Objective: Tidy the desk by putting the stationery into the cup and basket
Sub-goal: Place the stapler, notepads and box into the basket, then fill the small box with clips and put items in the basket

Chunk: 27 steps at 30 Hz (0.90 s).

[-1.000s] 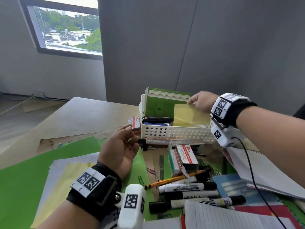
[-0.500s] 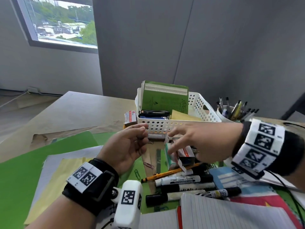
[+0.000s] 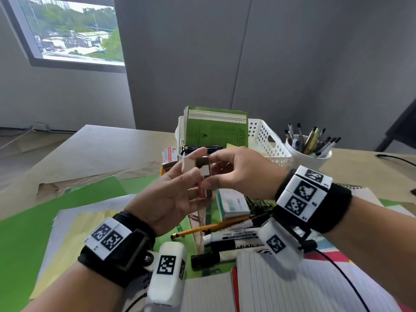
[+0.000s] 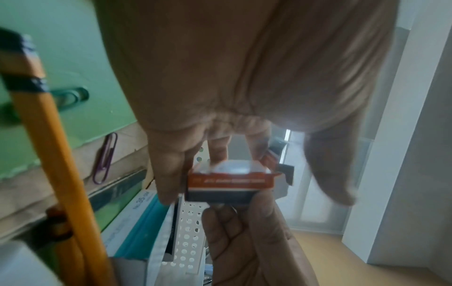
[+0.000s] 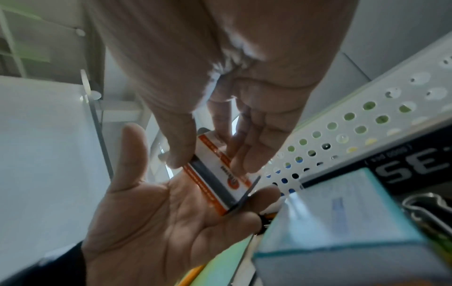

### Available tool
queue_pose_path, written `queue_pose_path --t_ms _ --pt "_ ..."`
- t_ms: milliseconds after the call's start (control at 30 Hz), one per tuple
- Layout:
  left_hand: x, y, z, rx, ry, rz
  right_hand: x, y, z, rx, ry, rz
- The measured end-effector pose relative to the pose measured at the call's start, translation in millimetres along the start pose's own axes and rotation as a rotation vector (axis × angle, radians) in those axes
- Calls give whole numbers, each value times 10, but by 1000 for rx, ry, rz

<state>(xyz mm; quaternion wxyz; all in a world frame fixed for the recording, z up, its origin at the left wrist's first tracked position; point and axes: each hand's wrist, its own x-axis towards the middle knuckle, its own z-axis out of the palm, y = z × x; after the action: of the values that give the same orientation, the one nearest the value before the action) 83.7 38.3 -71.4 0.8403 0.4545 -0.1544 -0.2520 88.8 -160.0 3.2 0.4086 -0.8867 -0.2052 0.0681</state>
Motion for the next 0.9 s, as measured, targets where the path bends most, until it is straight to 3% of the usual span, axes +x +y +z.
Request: queue_pose_path --t_ms 100,233,333,433,700,900 --pt "36 -13 4 -39 135 -8 -26 36 -133 32 18 53" --pt "58 -19 -24 -123 210 23 -76 176 -498 -430 103 124" --pt "72 -24 -59 -139 210 21 -144 349 -641 -643 -107 340" --pt "86 -26 -96 -145 212 33 -195 476 -562 -786 -253 393" --pt "72 -13 -86 -270 216 22 -186 495 -391 -861 -334 347" --pt "79 -24 -37 -210 228 -28 -298 492 -354 -844 -366 344"
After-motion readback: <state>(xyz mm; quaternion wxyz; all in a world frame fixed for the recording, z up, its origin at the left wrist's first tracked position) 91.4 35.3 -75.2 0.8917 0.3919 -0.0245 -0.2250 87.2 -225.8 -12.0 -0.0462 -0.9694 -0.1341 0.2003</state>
